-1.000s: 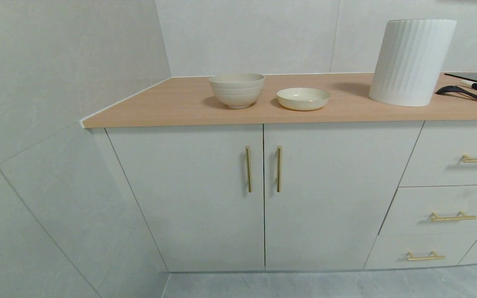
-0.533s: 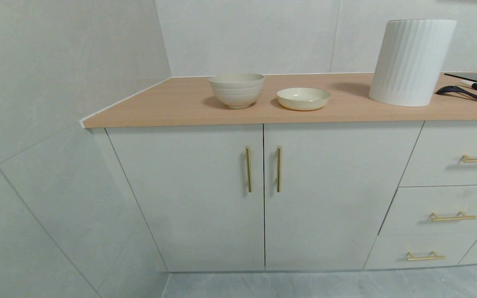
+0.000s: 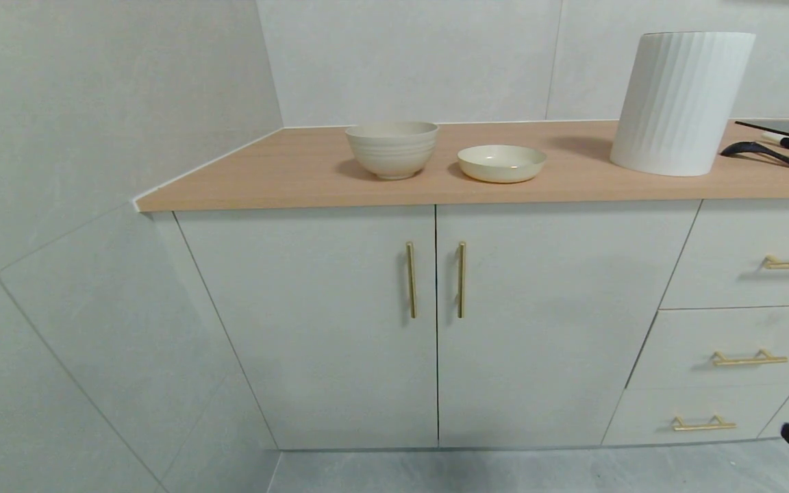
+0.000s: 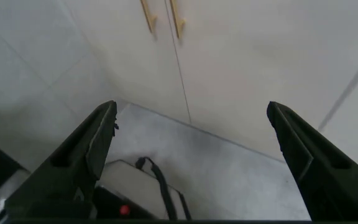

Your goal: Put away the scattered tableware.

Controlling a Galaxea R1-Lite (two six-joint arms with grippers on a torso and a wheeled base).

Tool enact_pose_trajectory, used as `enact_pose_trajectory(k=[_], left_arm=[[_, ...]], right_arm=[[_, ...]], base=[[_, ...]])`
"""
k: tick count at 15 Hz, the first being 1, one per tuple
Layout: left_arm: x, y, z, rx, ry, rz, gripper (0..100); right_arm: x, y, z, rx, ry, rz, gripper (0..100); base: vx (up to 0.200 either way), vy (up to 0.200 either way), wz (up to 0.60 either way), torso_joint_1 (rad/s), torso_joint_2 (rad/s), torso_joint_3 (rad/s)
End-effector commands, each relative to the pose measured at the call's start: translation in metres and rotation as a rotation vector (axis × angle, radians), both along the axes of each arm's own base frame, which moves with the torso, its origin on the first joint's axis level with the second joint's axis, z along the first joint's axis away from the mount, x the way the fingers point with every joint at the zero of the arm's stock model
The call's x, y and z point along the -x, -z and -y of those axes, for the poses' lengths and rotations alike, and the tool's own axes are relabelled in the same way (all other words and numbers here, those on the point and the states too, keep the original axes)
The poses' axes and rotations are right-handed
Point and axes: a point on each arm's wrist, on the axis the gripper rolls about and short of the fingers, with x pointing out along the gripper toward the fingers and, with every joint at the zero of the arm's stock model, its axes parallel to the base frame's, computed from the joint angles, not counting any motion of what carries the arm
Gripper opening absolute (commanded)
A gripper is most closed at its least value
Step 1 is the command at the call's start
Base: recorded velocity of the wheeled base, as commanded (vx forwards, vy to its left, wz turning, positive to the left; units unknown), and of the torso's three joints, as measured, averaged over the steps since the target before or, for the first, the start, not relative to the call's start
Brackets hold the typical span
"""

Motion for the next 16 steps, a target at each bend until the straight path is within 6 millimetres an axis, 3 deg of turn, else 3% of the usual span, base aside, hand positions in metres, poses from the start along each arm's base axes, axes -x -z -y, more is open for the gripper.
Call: enact_pose_trajectory(k=[1,2,8,10,13,16], left_arm=[[0.0,0.0,0.0,0.0,-0.001,0.0,100],[0.0,0.0,0.0,0.0,-0.001,-0.002,100],[0.0,0.0,0.0,0.0,-0.001,-0.002,100],[0.0,0.0,0.0,0.0,-0.001,0.0,100],[0.0,0.0,0.0,0.0,-0.001,-0.002,100],[0.0,0.0,0.0,0.0,-0.001,-0.002,100]], right_arm=[[-0.08,-0.01,-0.023,0.015,-0.051,-0.103,100],[-0.11,-0.008,-0.036,0.013,-0.083,-0.087,100],[-0.181,-0.006,-0.092,-0.008,-0.199,-0.122,100],[-0.215,-0.001,-0.127,-0.054,-0.237,-0.168,100],[-0.233,0.003,-0.154,-0.069,-0.277,-0.175,100],[-0.26,0.025,-0.177,-0.061,-0.281,-0.21,100]], base=[[0.0,0.0,0.0,0.0,0.0,0.0],[0.0,0.0,0.0,0.0,0.0,0.0],[0.0,0.0,0.0,0.0,0.0,0.0],[0.0,0.0,0.0,0.0,0.0,0.0],[0.0,0.0,0.0,0.0,0.0,0.0],[0.0,0.0,0.0,0.0,0.0,0.0]])
